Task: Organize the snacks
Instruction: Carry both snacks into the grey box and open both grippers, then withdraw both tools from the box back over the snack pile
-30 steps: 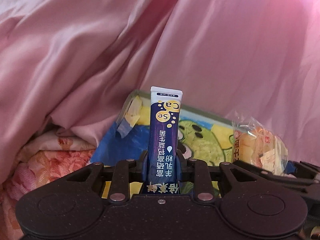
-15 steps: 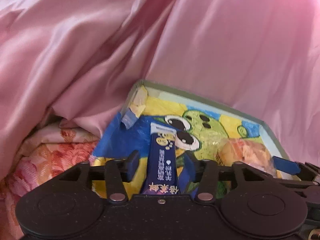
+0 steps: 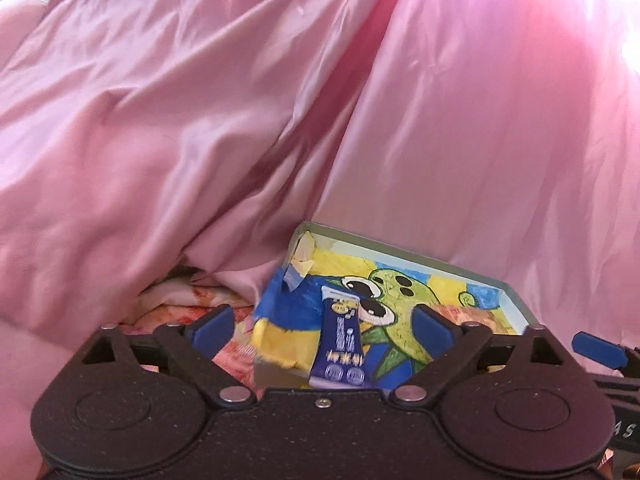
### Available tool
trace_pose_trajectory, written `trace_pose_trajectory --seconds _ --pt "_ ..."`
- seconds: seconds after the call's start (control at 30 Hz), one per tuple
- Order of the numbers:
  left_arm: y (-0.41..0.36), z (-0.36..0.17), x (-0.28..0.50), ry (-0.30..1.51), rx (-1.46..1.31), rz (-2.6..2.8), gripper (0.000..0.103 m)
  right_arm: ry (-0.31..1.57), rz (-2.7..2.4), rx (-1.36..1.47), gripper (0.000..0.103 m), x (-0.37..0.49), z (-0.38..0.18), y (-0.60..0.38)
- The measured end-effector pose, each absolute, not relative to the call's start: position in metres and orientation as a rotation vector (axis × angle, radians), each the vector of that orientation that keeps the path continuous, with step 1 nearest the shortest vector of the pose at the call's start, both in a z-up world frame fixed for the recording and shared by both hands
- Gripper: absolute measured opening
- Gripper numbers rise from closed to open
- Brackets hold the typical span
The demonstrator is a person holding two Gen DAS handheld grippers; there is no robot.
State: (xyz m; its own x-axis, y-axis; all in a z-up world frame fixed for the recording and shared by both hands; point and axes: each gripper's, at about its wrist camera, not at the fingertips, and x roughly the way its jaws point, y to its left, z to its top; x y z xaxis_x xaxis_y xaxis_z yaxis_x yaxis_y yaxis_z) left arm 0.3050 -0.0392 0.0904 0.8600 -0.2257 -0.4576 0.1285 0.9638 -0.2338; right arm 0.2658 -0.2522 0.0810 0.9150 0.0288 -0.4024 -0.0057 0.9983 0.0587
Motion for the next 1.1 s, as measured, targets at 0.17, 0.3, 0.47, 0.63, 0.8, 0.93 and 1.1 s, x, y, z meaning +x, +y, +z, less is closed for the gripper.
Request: trace_pose_trajectory --seconds 0.17,0.3,0.47,0.63,0.8,0.93,1.1 --pt "-0.027 0.092 0.260 0.441 -0.163 -0.179 0.102 0.353 0.019 0.061 0.103 0.224 0.082 -0.243" --pt "-0.018 0.086 0.227 0.425 -0.134 -0.183 0.102 0.318 0.021 0.051 0.103 0.191 0.078 -0.234" --pt "-0.010 0.074 0.187 0.421 -0.103 -0.189 0.102 0.299 0.008 0.030 0.103 0.149 0.066 -0.222" --pt "-0.004 0.060 0.151 0.419 -0.053 -0.200 0.102 0.326 0.007 0.019 0.103 0.116 0.048 -0.210" --pt "0.004 0.045 0.124 0.449 -0.040 -0.201 0.102 0.364 0.020 -0.009 0.103 0.087 0.033 -0.198" --pt "0.011 0.034 0.107 0.475 -0.018 -0.194 0.102 0.385 0.034 -0.013 0.103 0.070 0.025 -0.193" --pt "0.019 0.024 0.091 0.498 0.021 -0.188 0.102 0.400 0.042 -0.040 0.103 0.057 0.017 -0.186"
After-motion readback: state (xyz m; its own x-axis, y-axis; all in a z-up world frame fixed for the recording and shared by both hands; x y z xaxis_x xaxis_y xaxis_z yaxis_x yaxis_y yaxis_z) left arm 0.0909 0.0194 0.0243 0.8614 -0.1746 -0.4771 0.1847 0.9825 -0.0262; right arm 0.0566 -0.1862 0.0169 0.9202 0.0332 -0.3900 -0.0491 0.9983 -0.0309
